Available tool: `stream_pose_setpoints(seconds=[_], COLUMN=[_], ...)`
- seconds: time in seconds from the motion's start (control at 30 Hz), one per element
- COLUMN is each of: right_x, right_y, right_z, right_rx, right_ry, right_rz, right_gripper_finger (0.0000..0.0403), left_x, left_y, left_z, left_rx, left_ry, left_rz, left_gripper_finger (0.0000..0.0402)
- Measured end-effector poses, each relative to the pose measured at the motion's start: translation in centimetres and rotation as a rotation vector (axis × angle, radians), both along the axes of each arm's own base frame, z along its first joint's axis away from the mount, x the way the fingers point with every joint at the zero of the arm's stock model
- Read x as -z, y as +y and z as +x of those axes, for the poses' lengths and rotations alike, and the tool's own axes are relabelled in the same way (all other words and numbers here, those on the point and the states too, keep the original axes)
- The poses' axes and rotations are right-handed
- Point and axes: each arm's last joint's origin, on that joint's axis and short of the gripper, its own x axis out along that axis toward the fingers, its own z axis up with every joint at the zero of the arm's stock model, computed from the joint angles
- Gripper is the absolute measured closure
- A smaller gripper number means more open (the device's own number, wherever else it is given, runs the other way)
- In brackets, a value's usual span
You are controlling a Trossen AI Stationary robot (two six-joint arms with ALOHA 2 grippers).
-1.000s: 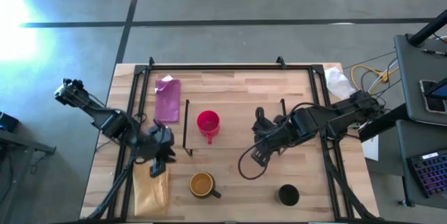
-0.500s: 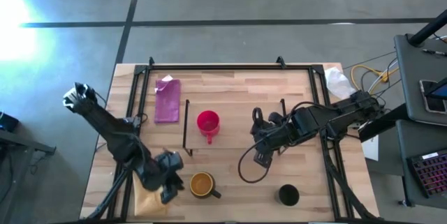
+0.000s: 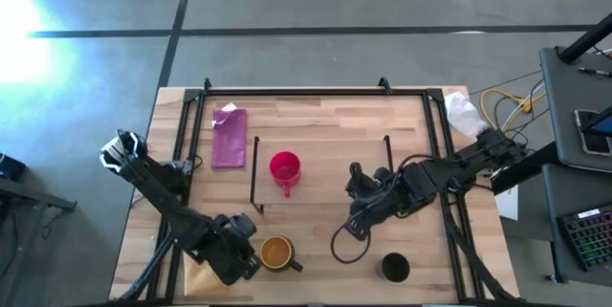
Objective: Stack small to large cups/mugs on shelf
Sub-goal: Put the black mug on the shelf
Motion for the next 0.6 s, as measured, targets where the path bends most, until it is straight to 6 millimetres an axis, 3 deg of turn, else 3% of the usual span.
stream_pose_setpoints(seconds=[0.2,0.6], right_x=[0.2,0.2], right_y=[0.8,2.4], right_z=[-0.2,-1.1], right_rx=[0.068,0.135], right_ry=[-0.018,-0.04], right_rz=[-0.012,0.021], right_gripper_finger=[0.0236,0.0236], left_x=[0.5,-0.2], left_y=[0.1,1.0], left_z=[0.4,1.5], left_rx=[-0.117,-0.086], left_ry=[-0.037,-0.124], left_rz=[0.036,0.081], left_gripper_finger=[0.0301,0.0301])
